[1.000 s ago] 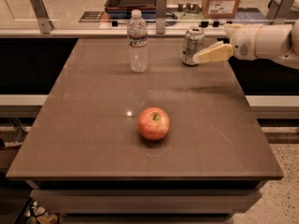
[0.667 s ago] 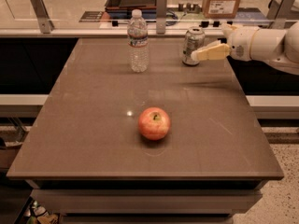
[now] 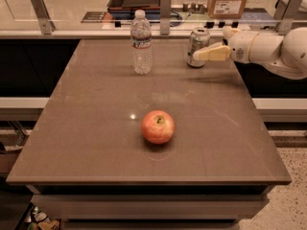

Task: Pick 7up can

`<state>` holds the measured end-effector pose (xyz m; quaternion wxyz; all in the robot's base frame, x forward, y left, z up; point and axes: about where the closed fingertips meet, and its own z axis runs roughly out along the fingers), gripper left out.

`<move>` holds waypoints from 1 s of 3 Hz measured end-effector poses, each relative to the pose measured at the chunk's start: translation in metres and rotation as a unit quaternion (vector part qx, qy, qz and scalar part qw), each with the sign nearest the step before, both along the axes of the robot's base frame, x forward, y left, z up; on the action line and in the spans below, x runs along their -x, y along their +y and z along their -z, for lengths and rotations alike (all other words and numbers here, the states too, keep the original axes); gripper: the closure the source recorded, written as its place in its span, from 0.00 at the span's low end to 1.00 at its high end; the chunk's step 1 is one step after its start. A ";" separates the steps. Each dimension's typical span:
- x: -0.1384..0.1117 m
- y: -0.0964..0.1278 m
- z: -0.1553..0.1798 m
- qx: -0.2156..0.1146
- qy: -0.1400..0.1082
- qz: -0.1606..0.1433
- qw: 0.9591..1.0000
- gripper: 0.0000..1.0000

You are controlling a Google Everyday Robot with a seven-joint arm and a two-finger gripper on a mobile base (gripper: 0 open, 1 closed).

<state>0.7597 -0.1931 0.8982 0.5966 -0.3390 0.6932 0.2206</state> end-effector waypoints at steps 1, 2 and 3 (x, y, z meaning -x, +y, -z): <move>-0.012 0.003 0.004 -0.008 -0.001 -0.003 1.000 0.00; -0.019 0.014 0.006 -0.011 -0.002 -0.015 1.000 0.00; -0.024 0.025 0.006 -0.014 -0.004 -0.029 0.999 0.19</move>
Offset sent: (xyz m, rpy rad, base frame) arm 0.0280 0.0201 -0.0066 0.0304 -0.0080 0.0481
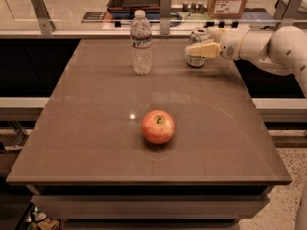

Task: Pick 7up can

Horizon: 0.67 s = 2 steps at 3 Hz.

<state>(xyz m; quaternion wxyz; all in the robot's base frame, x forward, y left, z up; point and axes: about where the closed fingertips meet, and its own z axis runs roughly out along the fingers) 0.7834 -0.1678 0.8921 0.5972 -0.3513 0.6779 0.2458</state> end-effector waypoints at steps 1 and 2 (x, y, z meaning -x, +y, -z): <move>0.000 0.002 0.001 0.000 0.001 -0.001 1.000 0.41; -0.001 0.006 0.002 -0.001 0.001 -0.004 1.000 0.64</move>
Offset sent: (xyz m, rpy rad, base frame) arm 0.0001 0.0020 -0.0007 0.0004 0.0013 0.0019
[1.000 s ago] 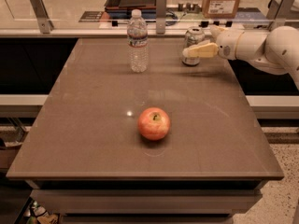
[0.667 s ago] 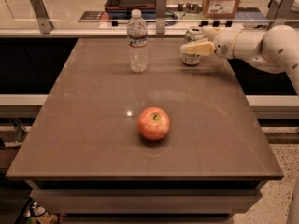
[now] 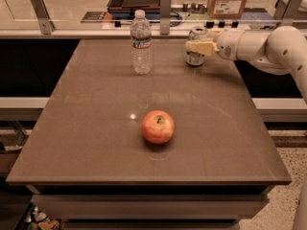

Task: Pick 7up can

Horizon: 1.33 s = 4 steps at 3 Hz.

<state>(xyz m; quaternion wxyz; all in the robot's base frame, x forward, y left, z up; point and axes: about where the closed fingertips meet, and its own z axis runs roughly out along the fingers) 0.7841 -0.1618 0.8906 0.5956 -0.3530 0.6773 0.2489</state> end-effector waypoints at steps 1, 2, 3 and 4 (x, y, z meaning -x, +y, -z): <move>0.000 0.003 0.001 0.000 0.001 -0.002 1.000 0.87; -0.001 0.007 0.002 -0.001 0.001 -0.005 1.000 1.00; -0.001 0.007 0.002 -0.001 0.001 -0.005 1.000 1.00; 0.000 0.009 -0.018 0.008 -0.011 -0.003 1.000 1.00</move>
Offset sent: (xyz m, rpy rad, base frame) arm 0.0004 0.0030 -0.0007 0.0008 0.0011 0.0042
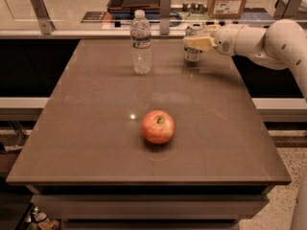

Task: Pick 7up can

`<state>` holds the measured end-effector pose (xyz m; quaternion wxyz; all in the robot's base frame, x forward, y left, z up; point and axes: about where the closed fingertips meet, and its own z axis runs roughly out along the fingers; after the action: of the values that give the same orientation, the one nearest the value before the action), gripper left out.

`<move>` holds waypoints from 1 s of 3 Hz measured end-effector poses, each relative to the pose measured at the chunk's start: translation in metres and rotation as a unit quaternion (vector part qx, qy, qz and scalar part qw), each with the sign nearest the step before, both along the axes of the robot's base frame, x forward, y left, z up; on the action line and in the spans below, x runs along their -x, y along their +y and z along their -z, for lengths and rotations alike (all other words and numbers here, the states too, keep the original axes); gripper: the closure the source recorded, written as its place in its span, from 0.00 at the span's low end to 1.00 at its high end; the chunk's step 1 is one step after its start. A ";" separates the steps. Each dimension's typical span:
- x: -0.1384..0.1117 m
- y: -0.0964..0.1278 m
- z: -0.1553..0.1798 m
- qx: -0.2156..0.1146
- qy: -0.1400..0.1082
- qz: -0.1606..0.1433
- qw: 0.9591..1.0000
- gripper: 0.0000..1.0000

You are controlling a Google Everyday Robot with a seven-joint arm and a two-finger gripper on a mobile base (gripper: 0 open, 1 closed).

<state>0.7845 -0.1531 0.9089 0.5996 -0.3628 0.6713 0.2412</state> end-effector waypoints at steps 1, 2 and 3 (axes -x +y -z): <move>0.003 0.000 -0.023 0.015 -0.015 0.006 1.000 1.00; 0.004 -0.002 -0.046 0.027 -0.036 0.012 0.999 1.00; 0.007 0.000 -0.073 0.039 -0.065 0.013 0.997 1.00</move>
Offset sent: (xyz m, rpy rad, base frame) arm -0.0079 -0.0116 0.0766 -0.0874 -0.1256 -0.0499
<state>0.7774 -0.1527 0.9816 0.6302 -0.3920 0.6447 0.1833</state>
